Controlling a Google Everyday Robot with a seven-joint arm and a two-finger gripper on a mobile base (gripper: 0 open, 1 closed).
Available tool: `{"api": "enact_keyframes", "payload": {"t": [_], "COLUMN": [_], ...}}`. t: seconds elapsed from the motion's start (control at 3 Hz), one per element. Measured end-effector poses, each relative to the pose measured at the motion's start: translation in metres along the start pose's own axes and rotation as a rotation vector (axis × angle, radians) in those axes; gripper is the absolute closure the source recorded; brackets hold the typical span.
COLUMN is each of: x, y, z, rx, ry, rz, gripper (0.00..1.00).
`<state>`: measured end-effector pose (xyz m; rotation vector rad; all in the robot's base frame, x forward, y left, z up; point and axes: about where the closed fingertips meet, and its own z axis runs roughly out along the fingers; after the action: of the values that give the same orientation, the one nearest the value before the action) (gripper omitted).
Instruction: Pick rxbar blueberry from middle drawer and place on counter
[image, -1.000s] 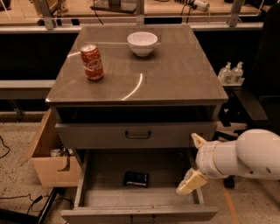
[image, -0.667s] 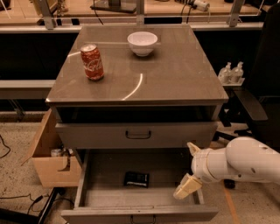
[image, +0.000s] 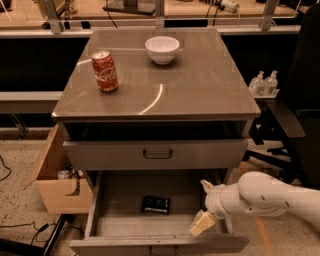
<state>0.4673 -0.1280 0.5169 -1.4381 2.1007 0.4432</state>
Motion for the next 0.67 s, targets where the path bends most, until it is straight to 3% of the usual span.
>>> {"api": "enact_keyframes", "payload": {"t": [0.33, 0.67], "x": [0.0006, 0.0005], "y": [0.0093, 0.0093], "z": [0.0399, 0.0402], "rx": [0.001, 0.001], "ry": [-0.062, -0.062], "rz": [0.033, 0.033], "gripper": [0.00, 0.00]}}
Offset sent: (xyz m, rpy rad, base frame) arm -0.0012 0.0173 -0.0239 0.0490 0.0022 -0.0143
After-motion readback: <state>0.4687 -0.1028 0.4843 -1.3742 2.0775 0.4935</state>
